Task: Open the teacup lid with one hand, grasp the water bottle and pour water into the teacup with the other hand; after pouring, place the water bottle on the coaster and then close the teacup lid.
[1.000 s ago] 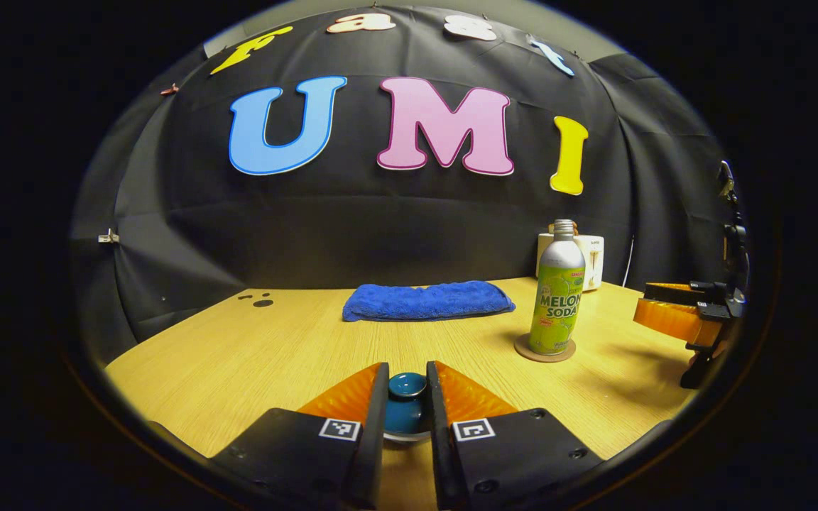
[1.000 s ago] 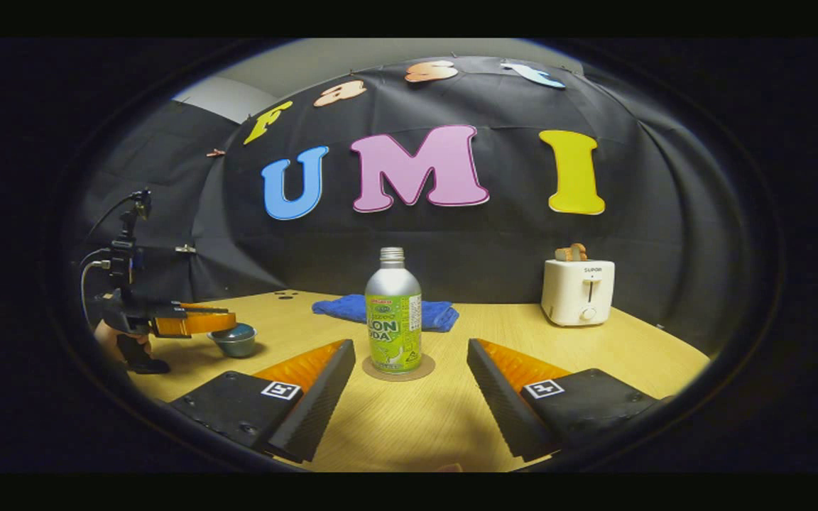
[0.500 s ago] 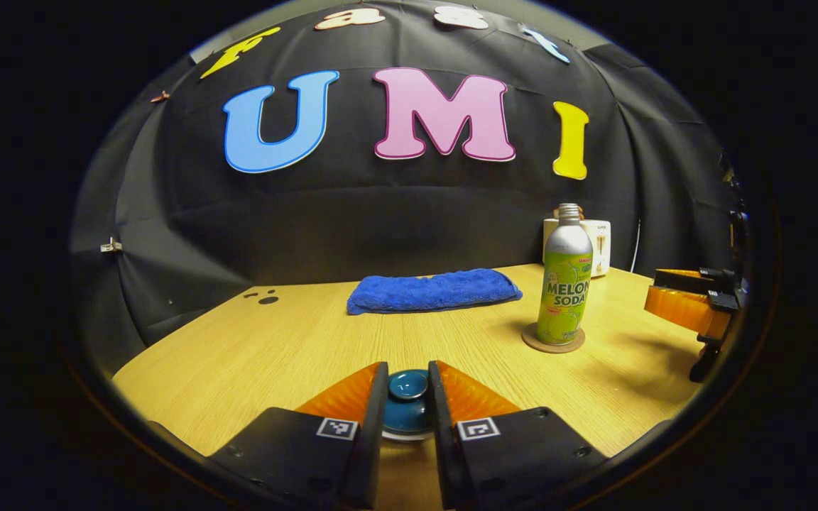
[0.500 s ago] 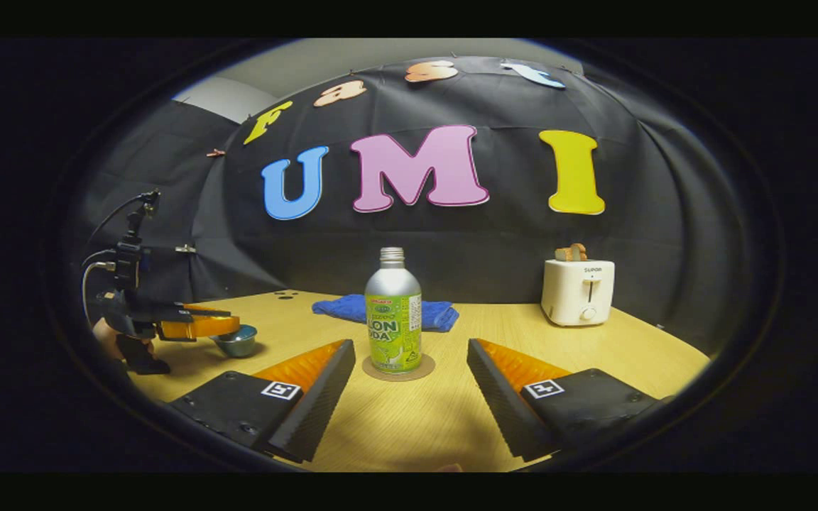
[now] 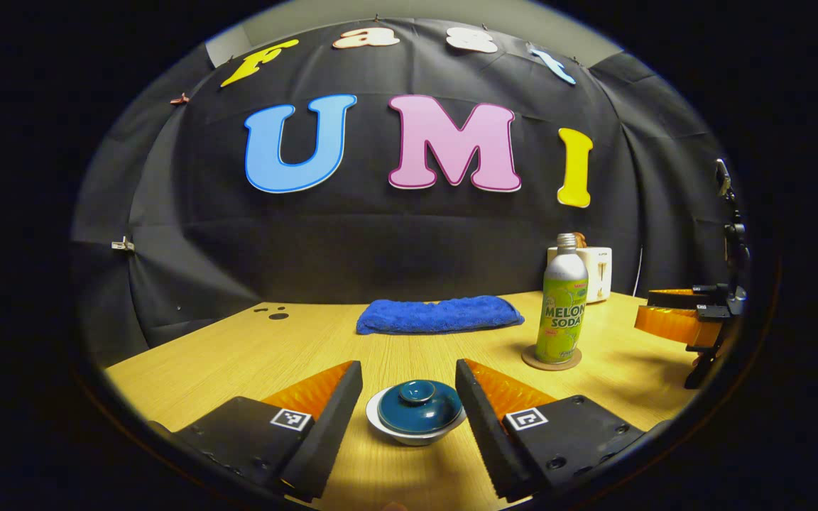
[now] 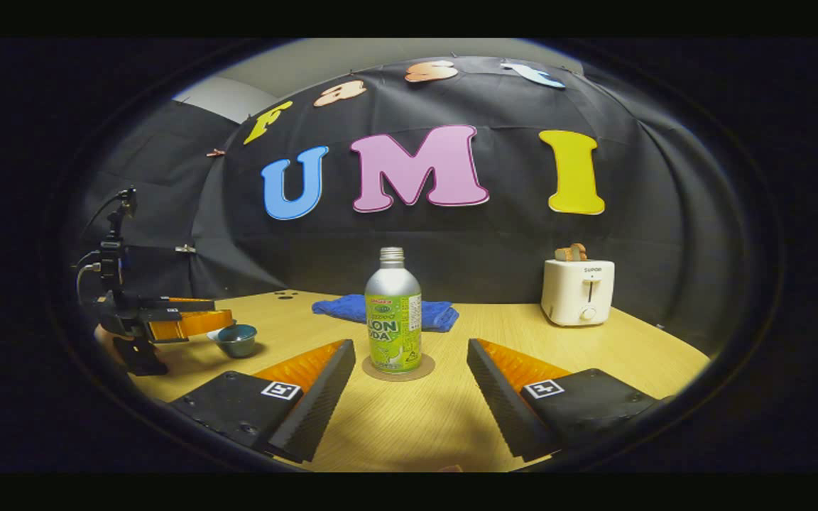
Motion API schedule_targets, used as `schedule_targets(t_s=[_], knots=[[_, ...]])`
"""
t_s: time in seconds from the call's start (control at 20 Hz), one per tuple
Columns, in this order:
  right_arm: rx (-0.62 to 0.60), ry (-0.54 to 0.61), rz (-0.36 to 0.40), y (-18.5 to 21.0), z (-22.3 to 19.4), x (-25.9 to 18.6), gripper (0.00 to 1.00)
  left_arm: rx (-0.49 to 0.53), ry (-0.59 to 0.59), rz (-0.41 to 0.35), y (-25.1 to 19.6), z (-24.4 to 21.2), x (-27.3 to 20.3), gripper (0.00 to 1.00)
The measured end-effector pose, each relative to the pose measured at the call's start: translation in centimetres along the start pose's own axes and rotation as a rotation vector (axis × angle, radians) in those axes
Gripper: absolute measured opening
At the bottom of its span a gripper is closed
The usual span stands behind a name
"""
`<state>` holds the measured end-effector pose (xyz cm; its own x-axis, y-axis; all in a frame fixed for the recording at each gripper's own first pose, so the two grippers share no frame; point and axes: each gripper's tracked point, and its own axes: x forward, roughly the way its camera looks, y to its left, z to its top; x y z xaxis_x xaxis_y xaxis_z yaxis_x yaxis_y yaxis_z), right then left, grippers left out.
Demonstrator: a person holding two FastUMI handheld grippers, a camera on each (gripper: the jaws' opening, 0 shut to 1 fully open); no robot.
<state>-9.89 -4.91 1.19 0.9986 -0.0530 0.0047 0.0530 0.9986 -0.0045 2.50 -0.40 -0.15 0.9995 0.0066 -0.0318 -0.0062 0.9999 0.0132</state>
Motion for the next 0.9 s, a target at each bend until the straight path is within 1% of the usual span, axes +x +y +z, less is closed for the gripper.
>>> schedule_targets(t_s=[0.1, 0.3, 0.4, 0.6, 0.9], knots=[[-0.001, 0.0, -0.002, -0.06, 0.04, 0.01, 0.98, -0.005, -0.032, -0.012, -0.02, 0.49, -0.35, 0.87], [-0.001, -0.001, -0.027, -0.48, 0.04, 0.08, 0.98, -0.008, -0.03, -0.026, -0.16, 0.33, -0.44, 0.9], [-0.002, -0.001, -0.028, -0.44, 0.08, 0.12, 0.98, -0.007, -0.031, -0.029, -0.26, 0.3, -0.41, 0.94], [-0.001, 0.0, -0.03, -0.59, 0.01, 0.08, 0.98, -0.006, -0.031, -0.055, -0.78, 0.31, -0.28, 0.94], [-0.001, 0.0, -0.029, -0.45, 0.01, 0.2, 0.98, -0.005, -0.032, -0.055, -0.78, 0.33, -0.27, 0.94]])
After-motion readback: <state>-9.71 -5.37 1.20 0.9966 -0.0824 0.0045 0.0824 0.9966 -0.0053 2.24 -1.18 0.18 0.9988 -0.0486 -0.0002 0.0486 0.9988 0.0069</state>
